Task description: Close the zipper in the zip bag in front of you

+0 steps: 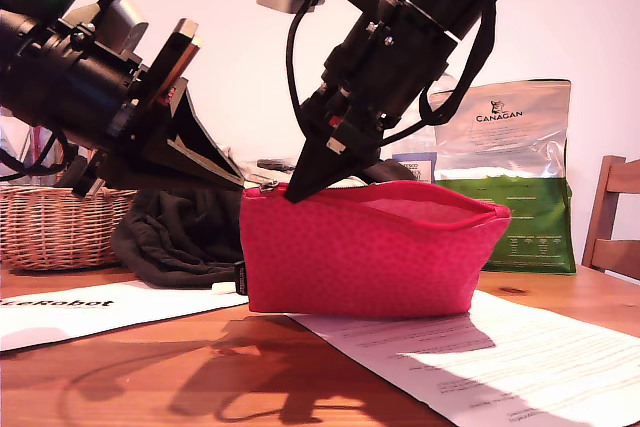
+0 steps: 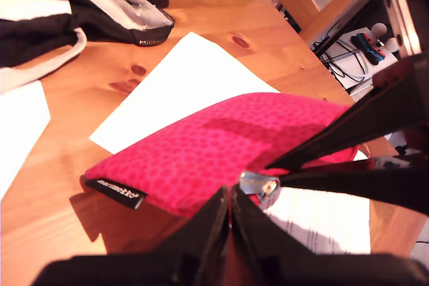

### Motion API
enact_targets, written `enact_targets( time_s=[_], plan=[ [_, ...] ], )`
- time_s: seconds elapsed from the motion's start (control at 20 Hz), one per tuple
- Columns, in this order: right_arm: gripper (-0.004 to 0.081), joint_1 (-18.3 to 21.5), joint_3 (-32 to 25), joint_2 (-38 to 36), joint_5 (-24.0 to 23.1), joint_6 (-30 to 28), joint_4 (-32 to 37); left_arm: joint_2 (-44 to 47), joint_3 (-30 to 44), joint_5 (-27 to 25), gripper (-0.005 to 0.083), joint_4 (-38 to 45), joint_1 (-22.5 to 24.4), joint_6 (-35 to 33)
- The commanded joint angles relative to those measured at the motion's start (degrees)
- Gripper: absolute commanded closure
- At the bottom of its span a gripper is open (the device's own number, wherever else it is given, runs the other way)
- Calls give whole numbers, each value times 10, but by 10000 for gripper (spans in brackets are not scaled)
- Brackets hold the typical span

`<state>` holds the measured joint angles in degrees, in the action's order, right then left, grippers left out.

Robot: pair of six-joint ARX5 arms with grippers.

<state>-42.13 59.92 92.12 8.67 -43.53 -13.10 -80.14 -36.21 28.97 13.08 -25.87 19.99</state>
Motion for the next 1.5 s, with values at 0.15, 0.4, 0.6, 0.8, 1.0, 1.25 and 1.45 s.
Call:
enact_targets(
  time_s=[0.15,0.4,0.6,0.8,1.0,1.25,1.45],
  plan=[
    [782,-5,2,4,4,1,6,-9,2,2,797,14,-2,37],
    [782,-5,2,4,17,1,6,-9,-2,10,797,70,-26,85],
    [782,-5,2,4,17,1,5,-7,-3,26,797,83,-35,84],
    [782,-5,2,4,17,1,5,27,-3,-28,797,66,-22,70],
    [782,-5,2,4,15,1,5,31,-3,-101,797,-21,-22,55],
    [782,-5,2,4,15,1,15,24,-3,-100,797,-44,-33,60],
    [782,-5,2,4,15,1,17,20,-3,-98,797,-41,-34,69]
  ],
)
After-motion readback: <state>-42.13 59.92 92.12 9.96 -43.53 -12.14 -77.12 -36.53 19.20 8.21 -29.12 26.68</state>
